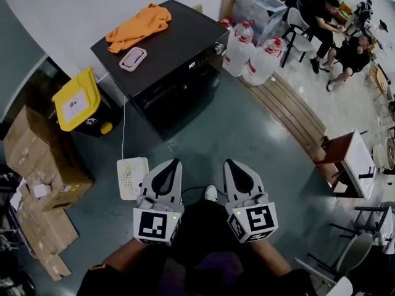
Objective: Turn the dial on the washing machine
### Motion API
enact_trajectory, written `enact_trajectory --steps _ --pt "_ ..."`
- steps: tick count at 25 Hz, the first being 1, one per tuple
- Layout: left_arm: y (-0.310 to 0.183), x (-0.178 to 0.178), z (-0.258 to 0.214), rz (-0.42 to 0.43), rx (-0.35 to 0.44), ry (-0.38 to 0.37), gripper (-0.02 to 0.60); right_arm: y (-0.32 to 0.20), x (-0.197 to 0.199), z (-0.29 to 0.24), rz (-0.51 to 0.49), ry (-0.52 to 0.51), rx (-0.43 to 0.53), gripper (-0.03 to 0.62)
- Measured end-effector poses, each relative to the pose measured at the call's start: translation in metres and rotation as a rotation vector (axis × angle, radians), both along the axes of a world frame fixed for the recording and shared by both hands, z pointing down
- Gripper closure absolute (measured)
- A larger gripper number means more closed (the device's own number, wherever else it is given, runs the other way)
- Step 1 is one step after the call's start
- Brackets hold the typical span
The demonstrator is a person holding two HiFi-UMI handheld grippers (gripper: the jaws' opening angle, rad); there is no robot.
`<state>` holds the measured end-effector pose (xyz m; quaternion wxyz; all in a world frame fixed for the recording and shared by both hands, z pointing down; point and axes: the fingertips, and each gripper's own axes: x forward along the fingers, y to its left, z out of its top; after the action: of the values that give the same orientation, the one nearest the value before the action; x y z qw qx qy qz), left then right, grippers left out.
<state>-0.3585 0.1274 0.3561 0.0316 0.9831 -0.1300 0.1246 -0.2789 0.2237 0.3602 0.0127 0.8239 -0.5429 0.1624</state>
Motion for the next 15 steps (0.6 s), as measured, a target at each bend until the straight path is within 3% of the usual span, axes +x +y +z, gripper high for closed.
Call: enact_trajectory --steps 13,15 --pt "0.024 0.044 -0.013 -0.044 0.051 0.014 0.571 0.017 0.039 -0.011 -0.087 0.073 0.042 0.576" --pt "0.030 0.053 -0.014 -0.053 0.060 0.015 0.571 0.022 0.047 -0.013 -0.105 0.082 0.046 0.542"
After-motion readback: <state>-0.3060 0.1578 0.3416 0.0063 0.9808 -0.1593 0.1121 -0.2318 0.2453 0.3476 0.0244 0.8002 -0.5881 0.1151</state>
